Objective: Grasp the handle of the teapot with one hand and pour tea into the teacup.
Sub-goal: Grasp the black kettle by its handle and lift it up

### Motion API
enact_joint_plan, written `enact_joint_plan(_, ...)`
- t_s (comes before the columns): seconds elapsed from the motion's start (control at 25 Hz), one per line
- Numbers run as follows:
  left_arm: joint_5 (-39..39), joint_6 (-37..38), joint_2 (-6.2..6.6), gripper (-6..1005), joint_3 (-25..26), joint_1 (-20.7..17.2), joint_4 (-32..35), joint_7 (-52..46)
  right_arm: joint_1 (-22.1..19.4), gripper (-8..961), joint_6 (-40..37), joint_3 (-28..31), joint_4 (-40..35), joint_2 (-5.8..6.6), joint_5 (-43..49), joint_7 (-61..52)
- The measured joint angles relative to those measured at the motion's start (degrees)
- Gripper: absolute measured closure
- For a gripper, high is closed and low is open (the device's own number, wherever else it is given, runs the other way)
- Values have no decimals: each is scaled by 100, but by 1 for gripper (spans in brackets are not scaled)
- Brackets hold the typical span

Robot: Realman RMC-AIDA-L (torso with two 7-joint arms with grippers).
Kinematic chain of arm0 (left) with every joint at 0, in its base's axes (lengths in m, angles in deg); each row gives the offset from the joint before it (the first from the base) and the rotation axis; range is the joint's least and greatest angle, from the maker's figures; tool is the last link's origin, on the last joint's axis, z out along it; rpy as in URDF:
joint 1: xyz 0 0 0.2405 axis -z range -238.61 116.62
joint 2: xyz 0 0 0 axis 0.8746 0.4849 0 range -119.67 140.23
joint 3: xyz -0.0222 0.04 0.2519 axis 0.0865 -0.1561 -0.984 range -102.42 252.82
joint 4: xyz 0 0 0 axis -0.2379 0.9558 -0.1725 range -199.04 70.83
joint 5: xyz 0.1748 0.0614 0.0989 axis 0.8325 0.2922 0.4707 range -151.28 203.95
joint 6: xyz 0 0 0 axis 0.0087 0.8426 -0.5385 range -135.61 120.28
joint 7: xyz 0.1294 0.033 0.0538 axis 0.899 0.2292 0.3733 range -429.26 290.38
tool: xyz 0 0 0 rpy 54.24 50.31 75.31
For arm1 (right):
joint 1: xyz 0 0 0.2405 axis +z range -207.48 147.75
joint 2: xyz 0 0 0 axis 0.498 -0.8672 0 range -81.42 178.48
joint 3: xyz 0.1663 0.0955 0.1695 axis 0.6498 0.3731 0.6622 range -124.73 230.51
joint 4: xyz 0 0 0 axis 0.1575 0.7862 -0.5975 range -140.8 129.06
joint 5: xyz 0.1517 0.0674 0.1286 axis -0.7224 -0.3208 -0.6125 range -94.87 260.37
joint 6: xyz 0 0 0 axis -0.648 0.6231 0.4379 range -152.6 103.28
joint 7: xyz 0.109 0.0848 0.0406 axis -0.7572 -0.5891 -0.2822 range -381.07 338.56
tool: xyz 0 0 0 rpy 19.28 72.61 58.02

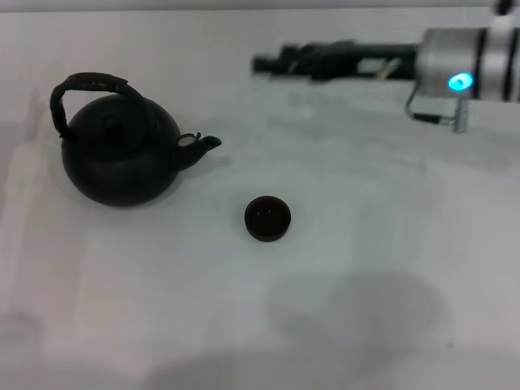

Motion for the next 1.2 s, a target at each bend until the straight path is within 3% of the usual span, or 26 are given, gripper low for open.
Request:
enact_joint_plan(0.2,-15,14,0,121,0,8,-3,-1,-206,119,104,999,978,-39,-1361,1079)
enact_joint_plan(0.36,-22,19,0,122,0,13,-4,-1,-504,123,-258,1055,1333,-59,-2735,2561)
enact_joint_plan(0.56,3,48,0,122,0,-56,-4,-1,-542,126,-867,1078,1997,-59,-4338,5977)
enact_joint_plan(0.72,57,267,-10,121,-7,-197,-4,-1,-487,125,-1050,1120,2303,-59,-5132,7000)
enact_joint_plan(1.16,759,836,-9,122,-8,-873,-62,-1,-112,124,-1960,2267,2413,-47,-5508,8006)
enact_joint_plan(1.2,986,1019,-5,122,-9,-1079,-90,0,-65,124,-2039,2313,2412,-33,-5509,8012)
